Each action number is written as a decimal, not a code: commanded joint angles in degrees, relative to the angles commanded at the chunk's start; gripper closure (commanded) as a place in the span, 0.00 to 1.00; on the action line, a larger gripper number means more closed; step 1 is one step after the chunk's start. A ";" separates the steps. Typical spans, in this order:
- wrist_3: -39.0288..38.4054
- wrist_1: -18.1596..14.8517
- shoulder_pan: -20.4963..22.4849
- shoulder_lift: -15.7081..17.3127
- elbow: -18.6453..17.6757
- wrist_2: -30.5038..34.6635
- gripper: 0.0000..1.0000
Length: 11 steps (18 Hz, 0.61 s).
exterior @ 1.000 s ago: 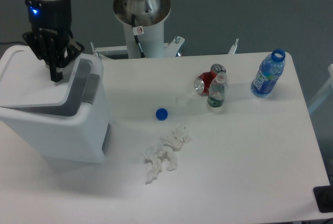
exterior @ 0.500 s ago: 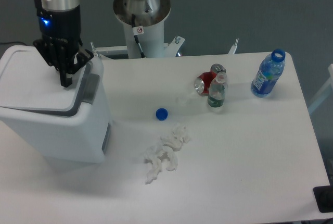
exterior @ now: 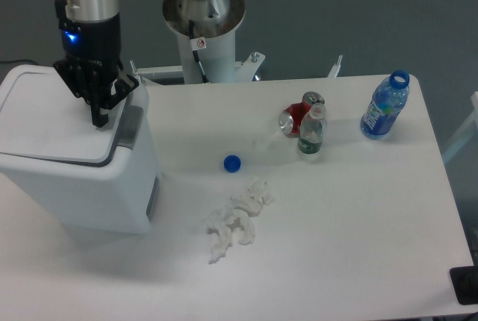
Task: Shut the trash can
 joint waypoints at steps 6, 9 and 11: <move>0.00 0.09 0.35 -0.09 -0.62 0.00 1.00; 0.00 0.09 0.35 -0.70 -0.62 0.00 1.00; 0.00 0.18 0.26 -0.88 -0.62 0.00 1.00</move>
